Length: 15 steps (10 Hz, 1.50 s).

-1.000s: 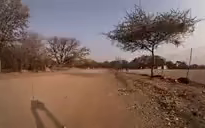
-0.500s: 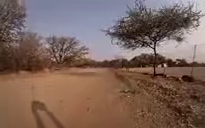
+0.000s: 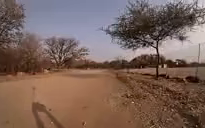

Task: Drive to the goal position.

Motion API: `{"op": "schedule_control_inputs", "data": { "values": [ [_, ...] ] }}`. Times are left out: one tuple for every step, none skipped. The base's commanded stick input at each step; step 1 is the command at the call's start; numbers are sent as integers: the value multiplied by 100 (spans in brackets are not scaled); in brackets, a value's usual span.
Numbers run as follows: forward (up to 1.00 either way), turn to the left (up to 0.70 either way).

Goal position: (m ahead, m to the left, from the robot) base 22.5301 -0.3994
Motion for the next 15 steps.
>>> {"op": "schedule_control_inputs", "data": {
  "values": [
    [70,0],
    [70,0],
    [70,0],
    [70,0],
    [70,0],
    [70,0],
    [70,0],
    [70,0],
    [70,0],
    [70,0],
    [70,0],
    [70,0],
    [70,0],
    [70,0],
    [70,0]
  ]
}}
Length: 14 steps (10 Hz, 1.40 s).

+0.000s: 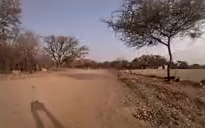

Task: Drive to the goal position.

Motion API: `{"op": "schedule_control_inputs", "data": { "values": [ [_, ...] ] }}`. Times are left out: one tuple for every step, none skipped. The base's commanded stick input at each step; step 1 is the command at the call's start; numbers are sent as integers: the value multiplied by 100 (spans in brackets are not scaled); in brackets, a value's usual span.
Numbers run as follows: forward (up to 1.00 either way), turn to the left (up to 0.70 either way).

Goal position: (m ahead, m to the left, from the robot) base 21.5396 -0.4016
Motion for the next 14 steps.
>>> {"op": "schedule_control_inputs", "data": {
  "values": [
    [70,0],
    [70,0],
    [70,0],
    [70,0],
    [70,0],
    [70,0],
    [70,0],
    [70,0],
    [70,0],
    [70,0],
    [70,0],
    [70,0],
    [70,0],
    [70,0]
  ]
}}
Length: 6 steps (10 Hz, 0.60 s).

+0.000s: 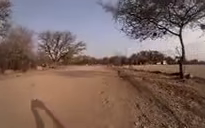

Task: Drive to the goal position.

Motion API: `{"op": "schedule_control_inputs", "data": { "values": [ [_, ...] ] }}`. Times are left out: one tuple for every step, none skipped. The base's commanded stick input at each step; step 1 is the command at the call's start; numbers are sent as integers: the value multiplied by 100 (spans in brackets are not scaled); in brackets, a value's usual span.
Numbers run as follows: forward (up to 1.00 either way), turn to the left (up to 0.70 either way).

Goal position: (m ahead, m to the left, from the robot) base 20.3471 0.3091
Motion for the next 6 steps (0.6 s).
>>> {"op": "schedule_control_inputs", "data": {
  "values": [
    [70,0],
    [70,0],
    [70,0],
    [70,0],
    [70,0],
    [70,0]
  ]
}}
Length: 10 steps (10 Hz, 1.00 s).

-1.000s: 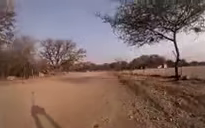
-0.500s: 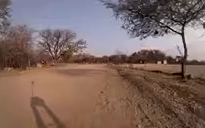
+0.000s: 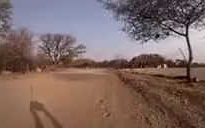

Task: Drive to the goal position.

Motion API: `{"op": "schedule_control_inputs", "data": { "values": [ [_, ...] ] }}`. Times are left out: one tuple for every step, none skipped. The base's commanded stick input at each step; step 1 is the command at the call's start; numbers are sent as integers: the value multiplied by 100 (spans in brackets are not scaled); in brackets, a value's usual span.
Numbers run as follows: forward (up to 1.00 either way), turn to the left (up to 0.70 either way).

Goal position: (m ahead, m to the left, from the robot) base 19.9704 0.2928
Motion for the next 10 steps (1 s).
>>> {"op": "schedule_control_inputs", "data": {
  "values": [
    [70,0],
    [70,0],
    [70,0],
    [70,0],
    [70,0],
    [70,0],
    [70,0],
    [70,0],
    [70,0],
    [70,0]
  ]
}}
